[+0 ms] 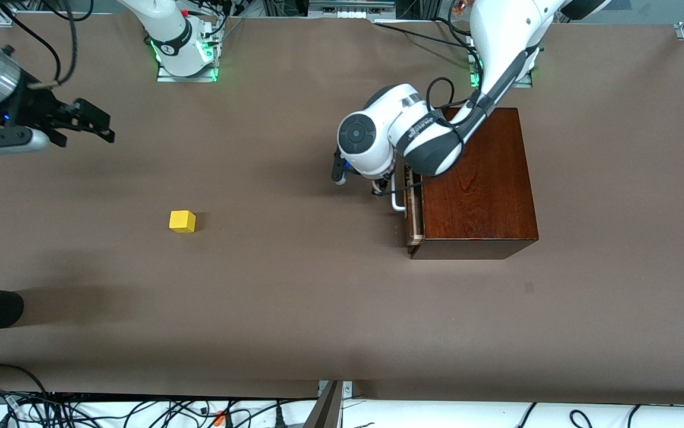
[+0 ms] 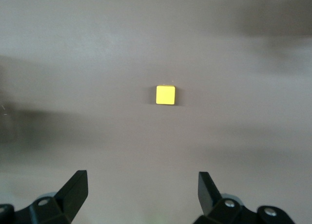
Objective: Open drawer, take yellow block, close drawer
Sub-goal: 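Open and retract the right gripper while the left gripper pushes the drawer, then push the drawer fully shut with the left gripper and lift away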
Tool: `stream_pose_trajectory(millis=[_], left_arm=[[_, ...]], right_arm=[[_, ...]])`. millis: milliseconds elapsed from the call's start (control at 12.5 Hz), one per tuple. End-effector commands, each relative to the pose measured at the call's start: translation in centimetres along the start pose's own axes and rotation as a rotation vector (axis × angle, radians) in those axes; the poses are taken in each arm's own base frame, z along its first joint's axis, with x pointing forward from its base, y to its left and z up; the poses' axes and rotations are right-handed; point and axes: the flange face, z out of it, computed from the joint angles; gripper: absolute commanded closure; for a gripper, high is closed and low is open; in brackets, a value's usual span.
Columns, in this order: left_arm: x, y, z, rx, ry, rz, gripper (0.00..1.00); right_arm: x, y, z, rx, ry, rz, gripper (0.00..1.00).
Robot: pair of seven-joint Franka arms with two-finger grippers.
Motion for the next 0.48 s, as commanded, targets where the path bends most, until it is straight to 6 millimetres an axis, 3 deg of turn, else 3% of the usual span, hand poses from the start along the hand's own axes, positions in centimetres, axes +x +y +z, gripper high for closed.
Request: stream_pose_trajectory(millis=[0, 160, 241, 321, 401], left_arm=[[-2.8, -0.5, -1.7, 0.015, -0.027, 0.002, 1.0], [-4.2, -1.1, -2.8, 0.03, -0.011, -0.023, 0.92], [-4.5, -1.3, -3.1, 0.029, 0.001, -0.041, 0.6], [-4.5, -0.8, -4.4, 0.05, 0.005, -0.051, 0.01], [-4.8, -0.1, -6.6, 0.084, 0.014, -0.086, 0.0]], right_arm=[[0.8, -0.1, -0.2, -0.063, -0.028, -0.038, 0.0], [0.7, 0.1, -0.2, -0.073, -0.033, -0.105, 0.0], [0.7, 0.2, -0.3, -0.073, -0.035, -0.125, 0.0], [0.6, 0.1, -0.3, -0.073, -0.035, -0.123, 0.0], [0.6, 0.1, -0.5, -0.073, -0.034, -0.127, 0.0]])
